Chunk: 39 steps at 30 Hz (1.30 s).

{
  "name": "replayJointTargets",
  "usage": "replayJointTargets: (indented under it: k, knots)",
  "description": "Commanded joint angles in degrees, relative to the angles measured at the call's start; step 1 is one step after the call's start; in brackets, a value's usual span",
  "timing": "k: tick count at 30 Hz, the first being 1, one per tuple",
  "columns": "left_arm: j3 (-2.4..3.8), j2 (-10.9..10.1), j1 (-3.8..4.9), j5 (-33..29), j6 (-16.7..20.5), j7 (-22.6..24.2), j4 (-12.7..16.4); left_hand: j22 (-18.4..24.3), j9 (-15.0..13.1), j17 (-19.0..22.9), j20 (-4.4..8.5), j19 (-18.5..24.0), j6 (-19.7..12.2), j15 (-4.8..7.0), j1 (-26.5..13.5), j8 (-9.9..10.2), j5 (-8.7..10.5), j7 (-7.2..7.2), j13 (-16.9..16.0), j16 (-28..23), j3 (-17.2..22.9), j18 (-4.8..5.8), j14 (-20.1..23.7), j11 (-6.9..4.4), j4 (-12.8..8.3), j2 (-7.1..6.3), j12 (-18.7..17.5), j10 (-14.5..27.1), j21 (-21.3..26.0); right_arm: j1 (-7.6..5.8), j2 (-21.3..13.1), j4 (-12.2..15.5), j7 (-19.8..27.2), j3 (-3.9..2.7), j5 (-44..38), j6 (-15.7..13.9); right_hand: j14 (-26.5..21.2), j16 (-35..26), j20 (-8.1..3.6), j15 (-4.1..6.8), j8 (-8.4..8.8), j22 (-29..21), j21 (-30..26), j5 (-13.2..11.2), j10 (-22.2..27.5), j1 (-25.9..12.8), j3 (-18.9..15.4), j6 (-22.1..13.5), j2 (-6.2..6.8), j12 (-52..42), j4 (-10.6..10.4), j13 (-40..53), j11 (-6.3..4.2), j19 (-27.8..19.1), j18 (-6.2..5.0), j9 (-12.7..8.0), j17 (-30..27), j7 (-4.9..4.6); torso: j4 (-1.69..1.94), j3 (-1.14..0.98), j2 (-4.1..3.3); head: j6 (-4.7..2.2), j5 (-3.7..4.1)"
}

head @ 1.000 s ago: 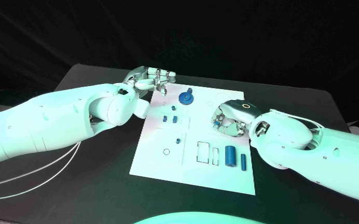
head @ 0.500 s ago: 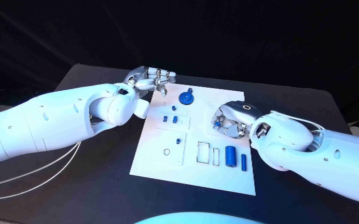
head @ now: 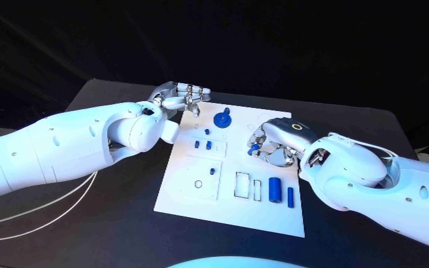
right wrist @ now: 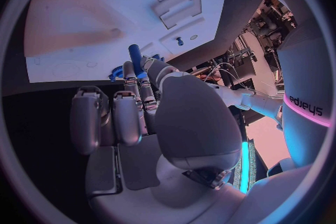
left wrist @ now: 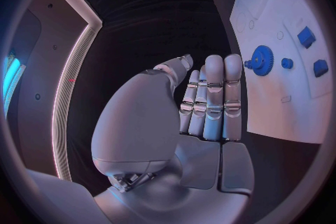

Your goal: Assemble the parts on the task board

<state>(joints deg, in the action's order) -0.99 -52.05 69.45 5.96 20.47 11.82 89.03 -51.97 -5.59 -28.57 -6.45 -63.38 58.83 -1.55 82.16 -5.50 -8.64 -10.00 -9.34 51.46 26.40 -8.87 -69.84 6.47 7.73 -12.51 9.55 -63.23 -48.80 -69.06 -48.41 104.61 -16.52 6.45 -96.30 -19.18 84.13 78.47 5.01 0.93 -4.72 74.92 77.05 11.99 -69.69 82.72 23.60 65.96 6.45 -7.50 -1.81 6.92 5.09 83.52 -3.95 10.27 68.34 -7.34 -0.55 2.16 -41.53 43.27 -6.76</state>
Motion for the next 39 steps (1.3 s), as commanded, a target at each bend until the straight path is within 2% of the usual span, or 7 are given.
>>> replayJointTargets:
  k: [1,6,10,20,25,31,39]
  knots:
    - [0.00,0.30,0.01,-0.29,-0.84,0.37,0.02,0.04,0.10,0.05,-0.17,-0.15,-0.26,0.02,-0.03,-0.03,0.20,-0.12,0.07,-0.12,-0.46,-0.84,0.33,-0.20,0.02,0.50,0.29,0.38,0.29,-0.02,0.49,1.88,0.85,-0.06,-0.55,-2.17,1.92,0.28,-0.08,0.22,-0.03,9.85,0.14,0.25,-2.10,0.06,0.38,0.38,0.53,-0.21,-0.04,-0.04,-1.84,0.50,1.12,0.01,0.07,-0.03,0.05,0.02,-0.08,-0.06,-0.37]
    - [-0.03,0.58,-0.01,-0.30,-0.86,0.44,-0.13,-0.03,0.11,0.06,-0.17,-0.22,-0.29,0.02,-0.04,-0.03,0.19,-0.13,0.07,-0.11,-0.50,-0.82,0.34,-0.20,0.02,0.51,0.33,0.42,0.22,0.46,2.65,3.57,1.77,-0.10,-0.02,-3.27,1.92,0.29,-0.08,0.22,-0.03,9.85,0.14,0.27,-2.12,0.06,0.40,0.39,0.54,-0.21,-0.03,-0.04,-1.83,0.50,1.12,0.01,0.08,-0.03,-0.05,0.04,-0.01,0.01,-0.86]
    - [-0.04,0.92,-0.03,-0.32,-0.89,0.51,-0.27,-0.03,0.11,0.06,-0.17,-0.22,-0.29,0.02,-0.04,-0.03,0.19,-0.13,0.07,-0.11,-0.50,-0.82,0.34,-0.20,0.02,0.51,0.33,0.42,0.22,1.39,5.63,3.72,2.64,-0.10,0.21,-3.88,1.93,0.31,-0.09,0.22,0.00,9.88,0.17,0.37,-2.16,0.06,0.54,0.40,0.54,-0.17,0.06,-0.02,-1.83,0.51,1.12,0.01,0.10,-0.04,0.05,0.08,-0.07,0.14,-1.38]
    - [-0.05,1.46,-0.03,-0.34,-0.96,0.50,-0.28,-0.03,0.11,0.06,-0.17,-0.22,-0.29,0.02,-0.04,-0.03,0.19,-0.13,0.07,-0.11,-0.50,-0.82,0.34,-0.20,0.02,0.51,0.33,0.42,0.22,5.06,12.75,0.24,4.19,0.16,0.72,-3.89,1.94,0.32,-0.10,0.22,0.04,9.85,0.06,0.47,-2.19,0.06,0.69,0.39,0.52,-0.11,0.14,-0.02,-1.82,0.47,1.09,0.01,0.10,-0.06,0.03,0.15,-0.09,0.26,-2.54]
    - [-0.06,1.67,-0.03,-0.34,-1.04,0.50,-0.28,-0.03,0.11,0.06,-0.17,-0.22,-0.29,0.02,-0.04,-0.03,0.19,-0.13,0.07,-0.11,-0.50,-0.82,0.34,-0.20,0.02,0.51,0.33,0.42,0.22,6.56,15.03,-2.01,4.74,0.49,1.03,-3.28,1.93,0.30,-0.10,0.22,0.06,9.83,0.01,0.50,-2.18,0.05,0.73,0.38,0.51,-0.09,0.16,-0.02,-1.81,0.44,1.08,0.01,0.06,-0.08,0.05,0.05,-0.09,0.61,-3.08]
    - [-0.06,1.78,-0.03,-0.34,-1.09,0.47,-0.34,-0.03,0.11,0.06,-0.17,-0.22,-0.29,0.02,-0.04,-0.03,0.19,-0.13,0.07,-0.11,-0.50,-0.82,0.34,-0.20,0.02,0.51,0.33,0.42,0.22,7.39,16.41,-3.77,4.75,0.78,0.90,-1.82,1.92,0.29,-0.10,0.21,0.11,9.79,-0.12,0.55,-2.16,0.00,0.83,0.34,0.50,-0.03,0.19,-0.02,-1.78,0.38,1.05,0.00,0.02,-0.11,-0.01,0.05,-0.10,0.71,-3.34]
    - [-0.06,1.83,-0.03,-0.34,-1.17,0.42,-0.39,-0.03,0.11,0.06,-0.17,-0.22,-0.29,0.02,-0.04,-0.03,0.19,-0.13,0.07,-0.11,-0.50,-0.82,0.34,-0.20,0.02,0.51,0.33,0.42,0.22,7.71,17.11,-4.75,3.87,0.92,0.17,-0.55,1.91,0.26,-0.09,0.19,0.13,9.78,-0.16,0.57,-2.16,-0.10,0.87,0.33,0.48,0.01,0.18,-0.01,-1.75,0.37,1.05,0.00,-0.05,-0.14,-0.01,0.03,-0.11,1.02,-3.62]
